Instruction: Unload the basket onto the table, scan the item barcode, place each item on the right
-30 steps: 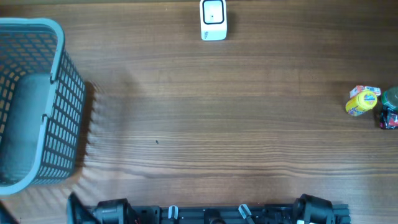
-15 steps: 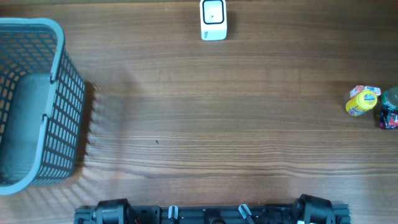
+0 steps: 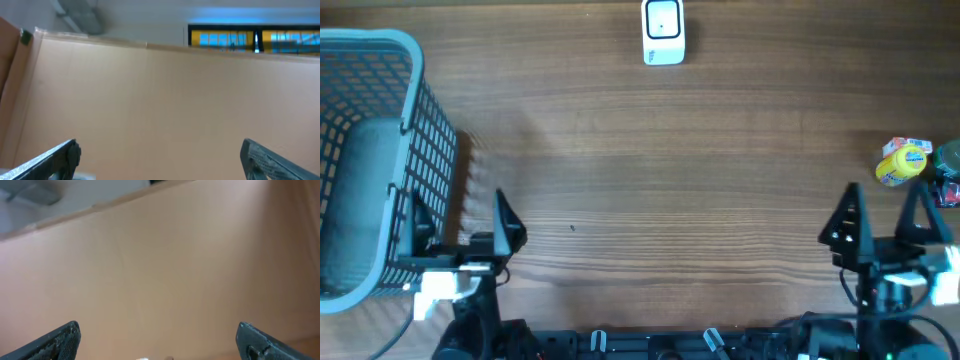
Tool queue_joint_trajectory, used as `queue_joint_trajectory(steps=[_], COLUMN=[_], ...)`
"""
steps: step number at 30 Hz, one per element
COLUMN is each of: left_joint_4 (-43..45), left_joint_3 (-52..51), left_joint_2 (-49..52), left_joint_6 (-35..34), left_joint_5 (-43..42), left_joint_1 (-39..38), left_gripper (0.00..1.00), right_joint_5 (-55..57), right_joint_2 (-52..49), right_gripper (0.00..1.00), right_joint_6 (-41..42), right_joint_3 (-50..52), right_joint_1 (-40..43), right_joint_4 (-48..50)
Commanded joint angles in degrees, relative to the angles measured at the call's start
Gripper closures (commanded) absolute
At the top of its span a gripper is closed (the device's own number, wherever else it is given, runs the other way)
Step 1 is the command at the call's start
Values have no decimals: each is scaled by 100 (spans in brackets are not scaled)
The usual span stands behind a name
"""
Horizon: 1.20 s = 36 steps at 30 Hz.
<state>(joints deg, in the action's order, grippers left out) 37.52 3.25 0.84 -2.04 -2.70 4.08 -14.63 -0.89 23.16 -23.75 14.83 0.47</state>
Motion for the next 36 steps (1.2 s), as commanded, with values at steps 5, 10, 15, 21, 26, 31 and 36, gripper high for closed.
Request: queue_joint_trajectory(steps=[5, 10, 15, 21, 26, 31, 36], left_joint_4=[-286, -730, -1150, -2354, -2844, -3414, -4183], left_joint_3=[-293, -293, -293, -293, -293, -293, -291], left_joint_2=[-57, -57, -57, -57, -57, -57, 9], left_joint_6=[31, 28, 28, 28, 26, 26, 26], left_joint_5=[-90, -90, -90, -4, -4, -7, 20], left_joint_1=[-11, -11, -11, -11, -11, -11, -11], left_gripper=[0, 0, 0, 0, 0, 0, 0], right_joint_5=[-629, -321, 63, 365, 365, 365, 365], right_joint_2=[52, 52, 46, -181, -717, -754, -754], right_gripper=[0, 0, 0, 0, 0, 0, 0], right_joint_6=[-927, -949, -496, -389, -302, 125, 125], right_joint_3=[817, 1593, 2347, 2345, 2345, 2343, 2345], right_joint_1=[13, 13, 13, 13, 13, 13, 13], right_joint_4=[549, 1263, 1187, 31, 39, 35, 33])
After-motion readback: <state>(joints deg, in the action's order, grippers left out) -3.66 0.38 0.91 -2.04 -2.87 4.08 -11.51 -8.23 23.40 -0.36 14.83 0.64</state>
